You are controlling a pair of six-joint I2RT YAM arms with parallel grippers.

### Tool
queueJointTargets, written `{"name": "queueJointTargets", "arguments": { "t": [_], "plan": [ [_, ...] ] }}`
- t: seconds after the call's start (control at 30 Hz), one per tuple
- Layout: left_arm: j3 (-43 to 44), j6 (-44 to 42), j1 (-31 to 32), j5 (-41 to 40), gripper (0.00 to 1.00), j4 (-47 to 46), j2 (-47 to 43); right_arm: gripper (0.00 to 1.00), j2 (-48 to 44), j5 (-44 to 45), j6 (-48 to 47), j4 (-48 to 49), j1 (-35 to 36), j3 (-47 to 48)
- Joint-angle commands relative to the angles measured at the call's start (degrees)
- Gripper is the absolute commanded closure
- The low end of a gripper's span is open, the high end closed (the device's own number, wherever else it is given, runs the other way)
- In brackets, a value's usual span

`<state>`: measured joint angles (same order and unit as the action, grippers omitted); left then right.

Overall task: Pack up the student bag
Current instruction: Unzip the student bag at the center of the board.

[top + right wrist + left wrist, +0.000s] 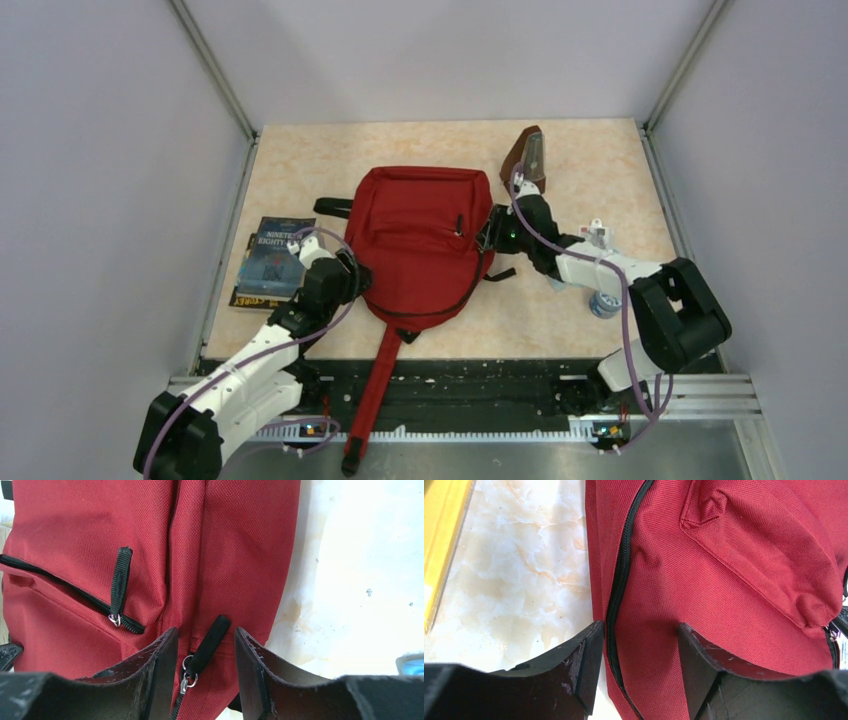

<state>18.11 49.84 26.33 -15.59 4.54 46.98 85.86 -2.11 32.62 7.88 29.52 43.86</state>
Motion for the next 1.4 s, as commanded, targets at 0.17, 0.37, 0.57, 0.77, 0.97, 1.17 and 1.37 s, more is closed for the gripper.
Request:
{"name": "queueJointTargets", "arguments": {
  "t": [0.17, 0.37, 0.57, 0.77, 0.97, 1.17, 1.37],
  "plan": [
    [-0.4, 0.8, -0.2, 1.7, 0.4, -1.2, 0.6, 0.57, -2.2, -3.8, 3.2, 4.9, 1.0, -2.2],
    [0.1, 1.1, -0.1, 3.0, 0.39, 0.4, 2.5, 0.67, -1.9, -4.5, 3.7, 5.8, 1.2, -2.2],
    [0.0, 1.3, -0.2, 7.3, 0.61, -2.0, 4.1, 0.91, -4.3, -2.7, 3.3, 6.4, 1.4, -3.4],
    [0.1, 0.7, -0.1, 7.7, 0.89, -2.7, 3.9, 1.0, -10.3, -1.3, 1.6, 10.2, 1.9, -8.3],
    [-1.0, 1.2, -0.1, 6.0, 1.0, -2.2, 0.6, 1.0, -18.5, 1.9, -2.7, 10.5, 3.8, -13.7],
    [-2.0, 2.1, -0.1, 3.8, 1.0, -1.3, -3.1, 1.0, -24.8, 3.7, -6.1, 9.8, 5.5, -17.7],
    [-2.3, 3.1, 0.0, 2.2, 1.0, -0.7, -4.1, 1.0, -29.3, 4.9, -6.9, 11.1, 7.8, -21.2]
  ]
}}
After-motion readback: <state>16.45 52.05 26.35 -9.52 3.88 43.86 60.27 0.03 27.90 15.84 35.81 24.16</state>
